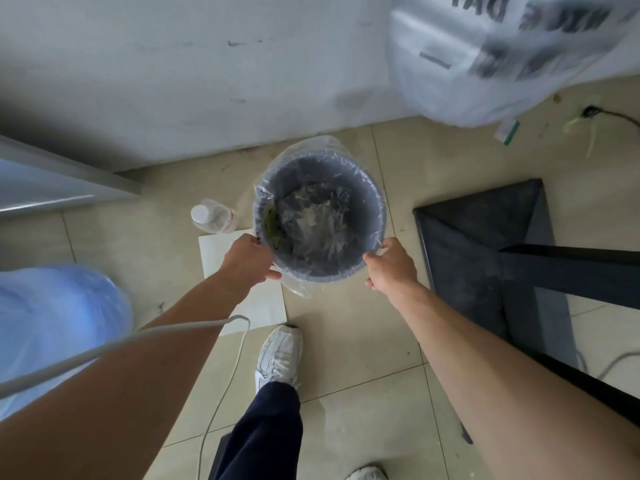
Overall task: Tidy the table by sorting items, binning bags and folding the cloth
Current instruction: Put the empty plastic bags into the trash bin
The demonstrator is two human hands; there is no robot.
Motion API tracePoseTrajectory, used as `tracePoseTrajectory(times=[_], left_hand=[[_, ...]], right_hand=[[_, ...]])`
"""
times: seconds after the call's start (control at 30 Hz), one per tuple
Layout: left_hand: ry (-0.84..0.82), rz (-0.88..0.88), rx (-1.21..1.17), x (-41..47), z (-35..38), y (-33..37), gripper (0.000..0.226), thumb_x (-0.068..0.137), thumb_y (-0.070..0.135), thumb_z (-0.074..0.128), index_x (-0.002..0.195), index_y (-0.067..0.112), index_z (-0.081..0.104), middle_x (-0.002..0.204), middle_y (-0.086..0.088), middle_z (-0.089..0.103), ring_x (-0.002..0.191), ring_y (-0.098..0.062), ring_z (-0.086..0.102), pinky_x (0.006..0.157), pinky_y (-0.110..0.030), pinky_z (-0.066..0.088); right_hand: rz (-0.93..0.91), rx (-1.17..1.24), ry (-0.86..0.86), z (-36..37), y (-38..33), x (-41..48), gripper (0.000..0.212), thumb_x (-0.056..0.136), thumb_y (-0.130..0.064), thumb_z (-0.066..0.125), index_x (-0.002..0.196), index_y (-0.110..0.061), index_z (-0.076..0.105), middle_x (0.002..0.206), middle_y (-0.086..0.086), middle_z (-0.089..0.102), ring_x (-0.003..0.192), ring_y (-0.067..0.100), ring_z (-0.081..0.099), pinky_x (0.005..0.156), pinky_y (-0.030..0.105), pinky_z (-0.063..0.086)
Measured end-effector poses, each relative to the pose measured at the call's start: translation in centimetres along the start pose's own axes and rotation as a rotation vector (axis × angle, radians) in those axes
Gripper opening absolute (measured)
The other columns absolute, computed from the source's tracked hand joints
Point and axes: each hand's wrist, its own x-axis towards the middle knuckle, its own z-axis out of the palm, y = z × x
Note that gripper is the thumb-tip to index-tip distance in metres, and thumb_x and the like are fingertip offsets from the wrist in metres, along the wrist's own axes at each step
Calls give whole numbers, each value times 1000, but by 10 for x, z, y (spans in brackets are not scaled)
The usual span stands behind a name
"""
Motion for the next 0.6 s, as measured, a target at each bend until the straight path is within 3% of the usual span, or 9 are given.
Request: tracePoseTrajectory(times=[0.1,0.2,0.37,0.47,0.6], left_hand=[[-38,-46,62,-1,-1,2,19,102,14,50,118,5,57,111,-10,72,77,-19,73,76,-31,55],[-28,-63,82,1,-2,3,22,102,11,48,117,2,61,101,-6,73,72,-15,73,70,-27,52],[50,-26,258,2,-5,4,25,97,22,50,107,3,63,90,-9,76,71,-21,76,75,-36,58],[212,101,505,-9,-12,7,30,91,31,48,96,7,66,76,-9,73,74,-25,70,63,-33,51],[150,235,524,-36,-22,20,24,89,31,49,97,13,63,85,-8,73,80,-28,72,79,-43,61]], right_hand=[[18,-19,-39,-5,-1,0,24,97,-38,56,116,-25,47,102,0,63,79,23,72,80,44,61],[46,44,-105,-12,-5,-6,34,98,-34,55,128,-22,45,111,1,62,75,20,73,82,40,61],[90,79,-168,-20,-7,-14,53,97,-25,50,147,-19,36,112,0,53,78,22,74,85,41,61],[70,62,-175,-30,-10,-28,52,96,-28,49,146,-21,37,104,-2,57,77,20,74,86,41,61],[48,25,-156,-52,-18,-58,57,97,-34,48,150,-21,33,113,1,59,77,18,74,87,39,60]])
